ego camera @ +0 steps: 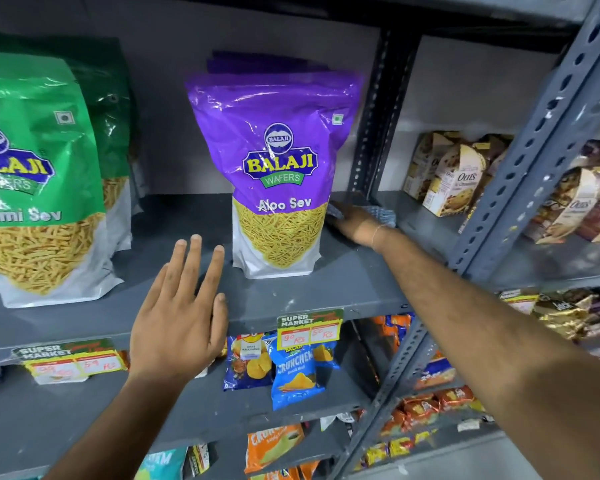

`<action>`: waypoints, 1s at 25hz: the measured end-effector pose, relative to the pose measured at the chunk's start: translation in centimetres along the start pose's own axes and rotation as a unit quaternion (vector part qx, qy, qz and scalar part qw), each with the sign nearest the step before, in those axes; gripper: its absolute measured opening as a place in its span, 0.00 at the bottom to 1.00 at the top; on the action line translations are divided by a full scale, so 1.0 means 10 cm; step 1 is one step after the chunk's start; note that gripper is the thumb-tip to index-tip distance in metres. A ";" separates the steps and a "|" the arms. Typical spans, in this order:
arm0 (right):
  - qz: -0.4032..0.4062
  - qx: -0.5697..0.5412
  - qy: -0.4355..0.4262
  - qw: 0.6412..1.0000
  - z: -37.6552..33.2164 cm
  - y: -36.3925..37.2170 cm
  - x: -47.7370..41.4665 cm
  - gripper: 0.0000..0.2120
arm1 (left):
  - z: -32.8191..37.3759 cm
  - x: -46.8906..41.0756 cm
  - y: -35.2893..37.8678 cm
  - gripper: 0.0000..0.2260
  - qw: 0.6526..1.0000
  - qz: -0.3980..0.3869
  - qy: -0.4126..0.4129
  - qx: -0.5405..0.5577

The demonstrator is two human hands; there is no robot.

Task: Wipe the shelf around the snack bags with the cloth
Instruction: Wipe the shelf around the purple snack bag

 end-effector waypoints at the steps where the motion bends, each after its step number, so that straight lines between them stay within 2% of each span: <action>1: -0.008 -0.005 -0.005 1.000 -0.01 0.02 0.11 0.26 | 0.00 0.00 -0.01 0.29 1.000 0.000 0.000 0.001; 3: -0.019 -0.014 -0.014 1.000 -0.07 0.04 0.35 0.20 | -0.01 0.00 -0.01 0.30 1.000 -0.002 -0.003 0.000; 5: -0.014 -0.024 -0.013 1.000 -0.09 0.06 0.57 0.19 | -0.01 0.00 0.00 0.30 1.000 -0.005 -0.002 0.002; 7: -0.022 -0.065 0.015 0.998 -0.04 0.03 0.58 0.22 | -0.01 0.00 0.01 0.30 1.000 -0.007 -0.004 -0.002; 9: 0.022 -0.091 0.061 0.994 0.04 -0.10 0.36 0.30 | -0.03 0.00 0.02 0.30 1.000 -0.011 -0.005 -0.003; 10: 0.045 -0.079 0.069 0.993 0.13 -0.15 0.19 0.31 | -0.03 0.00 0.02 0.30 1.000 -0.011 -0.004 -0.001; 13: 0.058 -0.016 0.052 0.997 0.23 -0.13 -0.29 0.18 | -0.03 0.01 0.04 0.30 1.000 -0.010 -0.003 -0.005; 15: 0.046 -0.002 0.037 0.998 -0.06 -0.12 -0.15 0.15 | -0.03 0.00 0.03 0.30 1.000 -0.007 -0.004 -0.005; 17: 0.041 0.015 0.032 0.999 -0.14 -0.12 -0.05 0.20 | -0.03 0.00 0.03 0.30 1.000 -0.004 -0.004 -0.003; 20: 0.039 0.024 0.037 0.998 -0.14 -0.10 0.00 0.33 | -0.02 0.01 0.01 0.30 1.000 -0.001 -0.003 -0.001; 25: 0.001 -0.034 0.047 0.998 -0.01 0.01 0.25 0.32 | -0.01 0.00 0.00 0.30 1.000 0.004 -0.003 0.001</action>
Point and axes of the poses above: each hand's wrist, its own x-axis away from the middle knuckle, its own y-axis out of the palm, z = x × y, the point moved 7 cm from there along -x, towards the middle knuckle, and after that the axes turned 12 degrees about -x, right-handed, at the moved point
